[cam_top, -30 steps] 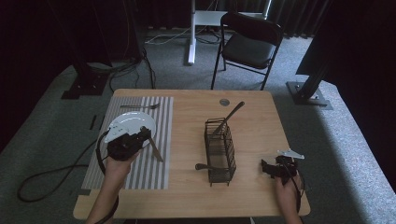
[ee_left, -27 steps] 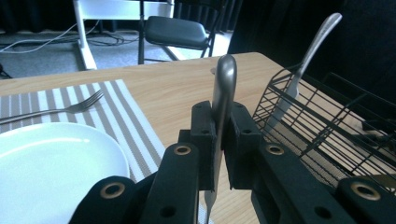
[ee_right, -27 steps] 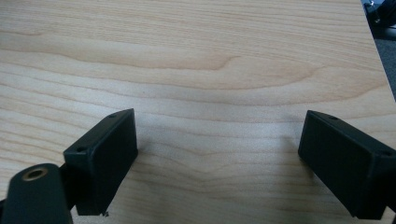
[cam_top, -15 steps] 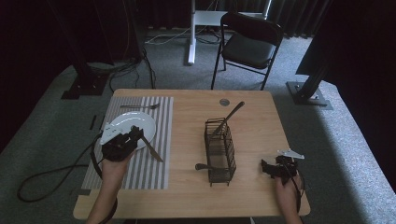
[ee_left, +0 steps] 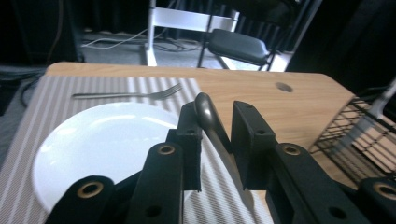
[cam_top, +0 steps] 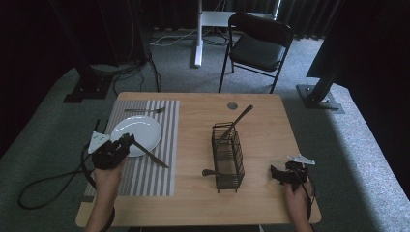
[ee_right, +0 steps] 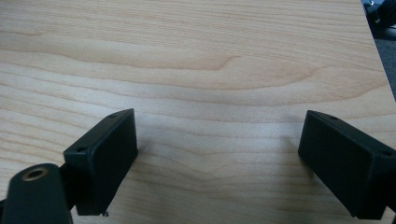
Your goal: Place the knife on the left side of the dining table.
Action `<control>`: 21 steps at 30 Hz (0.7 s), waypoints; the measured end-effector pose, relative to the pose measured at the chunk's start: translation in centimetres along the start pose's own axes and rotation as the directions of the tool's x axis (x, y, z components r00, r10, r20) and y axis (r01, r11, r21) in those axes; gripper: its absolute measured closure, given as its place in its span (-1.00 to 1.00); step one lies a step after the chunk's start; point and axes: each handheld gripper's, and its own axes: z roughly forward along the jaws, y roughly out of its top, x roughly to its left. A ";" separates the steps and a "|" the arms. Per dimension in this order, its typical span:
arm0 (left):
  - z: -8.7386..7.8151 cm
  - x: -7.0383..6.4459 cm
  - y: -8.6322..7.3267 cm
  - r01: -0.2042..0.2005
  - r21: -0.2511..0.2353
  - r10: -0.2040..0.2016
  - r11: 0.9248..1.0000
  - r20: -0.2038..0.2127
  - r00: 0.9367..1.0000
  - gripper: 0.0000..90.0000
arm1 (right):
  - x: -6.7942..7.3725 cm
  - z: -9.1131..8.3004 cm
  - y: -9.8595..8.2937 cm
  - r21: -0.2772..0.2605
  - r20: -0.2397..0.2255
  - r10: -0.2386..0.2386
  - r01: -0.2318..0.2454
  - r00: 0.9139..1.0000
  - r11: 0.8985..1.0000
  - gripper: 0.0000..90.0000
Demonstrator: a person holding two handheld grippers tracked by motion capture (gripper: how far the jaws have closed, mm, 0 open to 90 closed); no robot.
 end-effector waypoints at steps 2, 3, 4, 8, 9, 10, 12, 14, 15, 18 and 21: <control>0.0 0.5 -0.4 0.009 -0.002 -0.009 1.000 -0.022 1.000 0.57 | 0.0 0.0 0.0 0.000 0.000 0.001 -0.001 1.000 1.000 -0.75; 0.0 0.8 -0.6 0.017 -0.002 -0.017 1.000 -0.027 0.999 0.56 | 0.0 0.0 0.0 0.000 0.000 0.001 -0.001 1.000 1.000 -0.75; 0.1 1.2 -0.7 0.027 0.000 -0.027 1.000 -0.032 0.999 0.53 | 0.0 0.0 0.0 0.000 0.000 0.001 -0.001 1.000 1.000 -0.75; 0.1 2.5 -1.5 0.060 -0.012 -0.060 0.998 -0.060 0.996 0.53 | 0.0 0.0 0.0 0.000 0.000 0.001 -0.001 1.000 1.000 -0.75; 0.2 2.9 -1.6 0.071 -0.015 -0.072 0.997 -0.059 0.996 0.53 | 0.0 0.0 0.0 -0.001 0.000 0.001 -0.001 1.000 1.000 -0.75; 0.2 3.2 -1.8 0.078 -0.015 -0.079 0.997 -0.059 0.995 0.52 | 0.0 0.0 0.0 0.000 0.000 0.002 -0.002 1.000 1.000 -0.75; 0.4 3.7 -2.2 0.079 -0.006 -0.080 0.997 -0.079 0.994 0.49 | 0.0 0.0 0.0 -0.001 0.000 0.001 -0.001 1.000 1.000 -0.75; 0.5 4.3 -2.6 0.095 -0.003 -0.095 0.995 -0.078 0.992 0.47 | 0.0 0.0 0.0 -0.001 0.000 0.002 -0.002 1.000 1.000 -0.75; 0.6 4.6 -2.7 0.105 -0.001 -0.105 0.994 -0.080 0.991 0.46 | 0.0 0.0 0.0 -0.001 0.000 0.002 -0.002 1.000 1.000 -0.75; 0.6 5.2 -3.2 0.113 0.008 -0.112 0.994 -0.081 0.990 0.44 | 0.0 0.0 0.0 -0.001 0.000 0.002 -0.002 1.000 1.000 -0.75; 0.7 5.6 -3.6 0.109 0.020 -0.107 0.994 -0.092 0.990 0.39 | 0.0 0.0 0.0 -0.001 0.000 0.001 -0.001 1.000 1.000 -0.75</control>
